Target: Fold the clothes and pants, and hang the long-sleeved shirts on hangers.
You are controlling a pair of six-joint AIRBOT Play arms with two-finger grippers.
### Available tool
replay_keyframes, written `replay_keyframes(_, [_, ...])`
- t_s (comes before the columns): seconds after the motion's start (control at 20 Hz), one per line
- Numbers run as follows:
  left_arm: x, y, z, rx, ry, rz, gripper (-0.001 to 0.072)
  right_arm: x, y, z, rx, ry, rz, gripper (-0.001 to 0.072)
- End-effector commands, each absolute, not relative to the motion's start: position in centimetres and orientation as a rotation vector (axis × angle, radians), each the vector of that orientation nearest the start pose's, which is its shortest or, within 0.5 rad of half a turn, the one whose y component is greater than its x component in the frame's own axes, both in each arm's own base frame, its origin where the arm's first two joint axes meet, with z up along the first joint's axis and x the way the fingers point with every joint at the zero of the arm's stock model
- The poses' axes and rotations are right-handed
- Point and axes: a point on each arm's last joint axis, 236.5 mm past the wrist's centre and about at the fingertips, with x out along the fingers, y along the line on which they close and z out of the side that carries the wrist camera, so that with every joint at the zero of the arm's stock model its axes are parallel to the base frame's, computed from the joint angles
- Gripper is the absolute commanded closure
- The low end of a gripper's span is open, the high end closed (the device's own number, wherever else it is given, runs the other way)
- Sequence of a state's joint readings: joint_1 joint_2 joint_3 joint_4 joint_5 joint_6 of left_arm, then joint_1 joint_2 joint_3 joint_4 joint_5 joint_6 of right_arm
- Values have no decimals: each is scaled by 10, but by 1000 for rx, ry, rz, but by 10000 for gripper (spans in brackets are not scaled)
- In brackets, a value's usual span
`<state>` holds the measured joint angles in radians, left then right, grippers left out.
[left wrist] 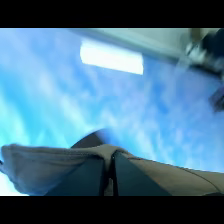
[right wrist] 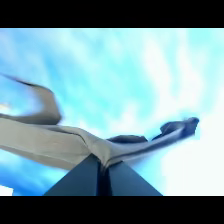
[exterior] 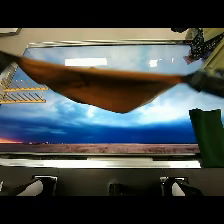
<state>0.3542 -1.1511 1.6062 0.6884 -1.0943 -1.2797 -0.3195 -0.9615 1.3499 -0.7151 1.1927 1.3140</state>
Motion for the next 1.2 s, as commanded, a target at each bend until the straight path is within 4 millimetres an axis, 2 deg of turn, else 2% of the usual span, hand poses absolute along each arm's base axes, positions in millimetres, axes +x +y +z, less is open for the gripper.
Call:
replay_keyframes(0.0, [363,-27,444,-373,185,-318,695,329,73,383,337,423,473,684])
replay_keyframes(0.1, [315,-28,470,-339,134,-240,695,283,85,434,264,312,464,684])
replay_keyframes(0.15, [293,-25,477,-331,116,-191,695,259,86,455,232,248,429,684])
replay_keyframes(0.3, [232,-15,491,-307,50,-50,695,206,71,500,192,79,269,684])
replay_keyframes(0.35, [216,-14,494,-289,31,-23,695,195,63,511,213,24,218,684])
replay_keyframes(0.45, [199,-13,494,-264,22,7,695,185,55,523,242,-32,172,684])
replay_keyframes(0.55, [195,-14,484,-278,62,11,695,193,52,517,288,-2,167,684])
replay_keyframes(0.65, [204,-12,466,-289,131,15,695,214,47,499,328,84,162,684])
replay_keyframes(0.7, [212,-10,455,-299,170,17,695,230,43,484,352,154,156,684])
replay_keyframes(0.75, [225,-9,440,-321,222,6,695,246,38,465,382,235,149,684])
replay_keyframes(0.85, [263,-15,401,-371,353,-67,695,286,27,413,426,451,133,684])
replay_keyframes(0.9, [287,-16,374,-386,434,-106,695,308,20,383,449,568,126,684])
replay_keyframes(1.0, [337,-3,305,-421,614,-124,695,349,6,323,471,765,125,684])
replay_keyframes(1.15, [418,12,197,-483,805,-122,695,410,-14,233,525,948,116,683])
